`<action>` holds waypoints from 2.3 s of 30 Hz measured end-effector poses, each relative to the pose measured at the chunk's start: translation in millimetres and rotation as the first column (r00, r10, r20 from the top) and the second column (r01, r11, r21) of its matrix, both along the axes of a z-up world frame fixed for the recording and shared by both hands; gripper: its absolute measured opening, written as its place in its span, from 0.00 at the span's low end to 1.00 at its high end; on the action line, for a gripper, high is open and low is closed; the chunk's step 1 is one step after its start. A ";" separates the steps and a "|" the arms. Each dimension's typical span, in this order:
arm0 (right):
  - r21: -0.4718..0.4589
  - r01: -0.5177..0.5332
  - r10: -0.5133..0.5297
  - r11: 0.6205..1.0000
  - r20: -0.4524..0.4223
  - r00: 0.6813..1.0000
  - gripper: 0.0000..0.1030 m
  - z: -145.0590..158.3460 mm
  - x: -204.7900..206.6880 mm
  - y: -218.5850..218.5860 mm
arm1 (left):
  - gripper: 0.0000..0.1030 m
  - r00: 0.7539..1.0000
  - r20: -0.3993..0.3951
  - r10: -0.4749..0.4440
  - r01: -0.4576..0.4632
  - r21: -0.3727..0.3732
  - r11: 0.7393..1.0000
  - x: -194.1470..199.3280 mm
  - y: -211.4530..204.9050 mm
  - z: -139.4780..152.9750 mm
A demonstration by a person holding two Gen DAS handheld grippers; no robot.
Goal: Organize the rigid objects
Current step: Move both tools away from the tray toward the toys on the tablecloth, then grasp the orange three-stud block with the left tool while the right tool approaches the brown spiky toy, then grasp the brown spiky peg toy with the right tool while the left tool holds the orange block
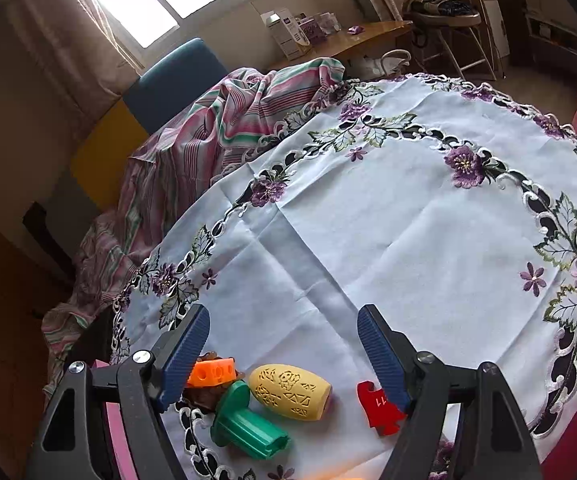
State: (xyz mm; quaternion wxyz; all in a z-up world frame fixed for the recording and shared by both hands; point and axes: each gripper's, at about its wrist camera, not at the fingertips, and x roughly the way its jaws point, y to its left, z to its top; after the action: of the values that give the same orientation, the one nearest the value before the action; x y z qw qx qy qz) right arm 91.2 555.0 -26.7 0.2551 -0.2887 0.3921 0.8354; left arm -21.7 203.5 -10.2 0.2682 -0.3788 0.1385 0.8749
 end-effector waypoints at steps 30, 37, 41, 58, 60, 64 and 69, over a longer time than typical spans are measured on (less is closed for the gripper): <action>-0.075 -0.011 0.008 0.997 -0.041 0.999 0.76 -6.3 2.2 8.6 | 1.00 0.936 0.068 -0.345 0.346 0.004 0.938 2.2 201.6 -2.9; -0.095 -0.018 0.013 0.995 -0.056 0.998 0.76 -7.8 2.8 10.1 | 0.61 0.935 0.106 -0.338 0.342 -0.024 0.939 -8.5 235.0 -22.9; -0.094 -0.019 0.014 0.995 -0.059 0.998 0.76 -7.5 2.8 11.1 | 0.61 0.932 0.132 -0.336 0.334 0.038 0.942 -12.7 221.0 -21.9; -0.062 -0.140 0.142 0.988 0.032 0.989 0.76 -12.4 -22.8 -7.7 | 0.61 0.966 0.166 -0.199 0.168 0.186 0.968 -5.9 66.7 -6.7; -0.052 -0.176 0.179 0.983 0.050 0.983 0.76 -12.8 -29.0 -13.9 | 0.61 0.967 0.166 -0.192 0.159 0.194 0.968 0.3 53.4 -5.9; -0.024 -0.254 0.255 0.967 0.096 0.962 0.76 -13.7 -42.2 -30.1 | 0.61 0.971 0.171 -0.170 0.133 0.207 0.969 6.2 28.4 -3.5; -0.003 -0.318 0.315 0.948 0.138 0.939 0.76 -15.1 -52.3 -44.3 | 0.61 0.976 0.178 -0.123 0.083 0.218 0.972 5.2 1.0 -2.5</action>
State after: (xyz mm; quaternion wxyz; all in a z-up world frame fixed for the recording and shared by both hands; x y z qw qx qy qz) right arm 38.9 510.7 -41.8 0.1467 -0.4020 0.3140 0.8475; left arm -16.6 204.5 -12.7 0.3639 -0.4225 0.0387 0.8292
